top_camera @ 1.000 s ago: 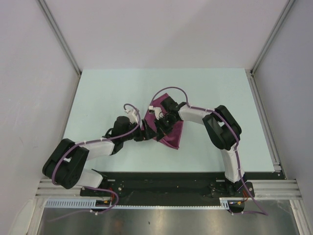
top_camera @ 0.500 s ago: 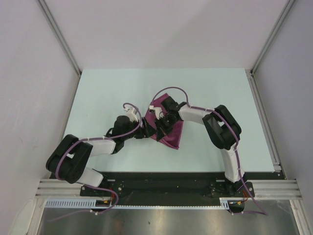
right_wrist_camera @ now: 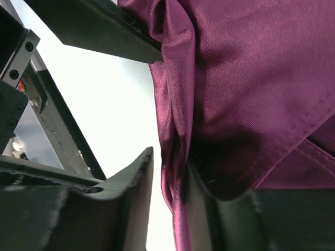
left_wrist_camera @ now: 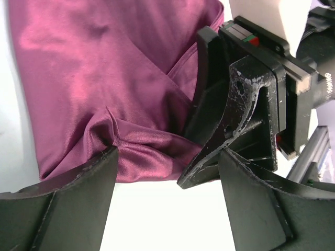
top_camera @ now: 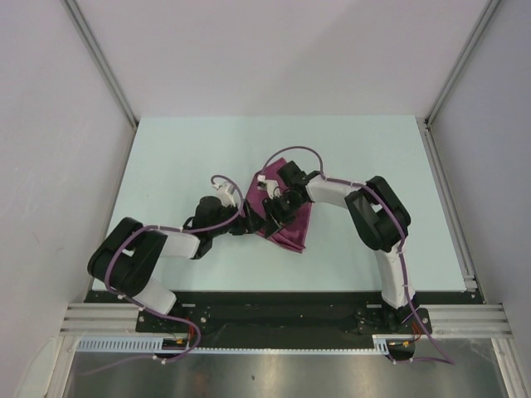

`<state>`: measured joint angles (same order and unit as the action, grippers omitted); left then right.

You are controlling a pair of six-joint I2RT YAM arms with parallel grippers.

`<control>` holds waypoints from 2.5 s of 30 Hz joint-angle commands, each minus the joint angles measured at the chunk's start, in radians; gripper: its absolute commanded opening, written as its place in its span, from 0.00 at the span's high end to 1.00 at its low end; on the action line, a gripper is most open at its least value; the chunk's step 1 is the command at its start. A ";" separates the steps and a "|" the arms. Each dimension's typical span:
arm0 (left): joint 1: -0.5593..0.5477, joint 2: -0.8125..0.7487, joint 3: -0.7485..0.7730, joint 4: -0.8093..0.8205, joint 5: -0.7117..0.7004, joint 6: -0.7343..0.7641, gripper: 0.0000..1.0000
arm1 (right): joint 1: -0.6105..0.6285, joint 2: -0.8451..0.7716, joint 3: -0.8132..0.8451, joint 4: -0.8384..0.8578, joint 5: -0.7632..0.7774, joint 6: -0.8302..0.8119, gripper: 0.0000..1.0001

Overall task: Fold the napkin, place the utensils inside, and roll it up
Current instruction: Roll the napkin with the utensil

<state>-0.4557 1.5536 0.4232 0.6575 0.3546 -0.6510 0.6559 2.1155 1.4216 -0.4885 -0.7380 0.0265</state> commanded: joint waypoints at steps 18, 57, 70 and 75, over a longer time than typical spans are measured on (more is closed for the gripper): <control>0.060 0.053 -0.031 -0.041 -0.106 -0.029 0.21 | 0.024 -0.181 -0.181 0.111 0.081 0.047 0.38; 0.123 -0.187 -0.043 -0.355 -0.402 -0.016 0.32 | 0.100 -0.140 -0.191 0.206 0.091 0.125 0.40; 0.195 -0.227 -0.098 -0.286 -0.263 -0.027 0.25 | 0.097 -0.138 -0.196 0.205 0.088 0.125 0.40; 0.195 -0.202 -0.097 -0.272 -0.181 -0.053 0.24 | 0.097 -0.138 -0.196 0.205 0.091 0.124 0.40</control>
<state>-0.2684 1.3266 0.3412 0.3889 0.1165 -0.6907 0.7452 1.9816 1.2407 -0.2344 -0.6369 0.1635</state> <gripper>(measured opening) 0.758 0.600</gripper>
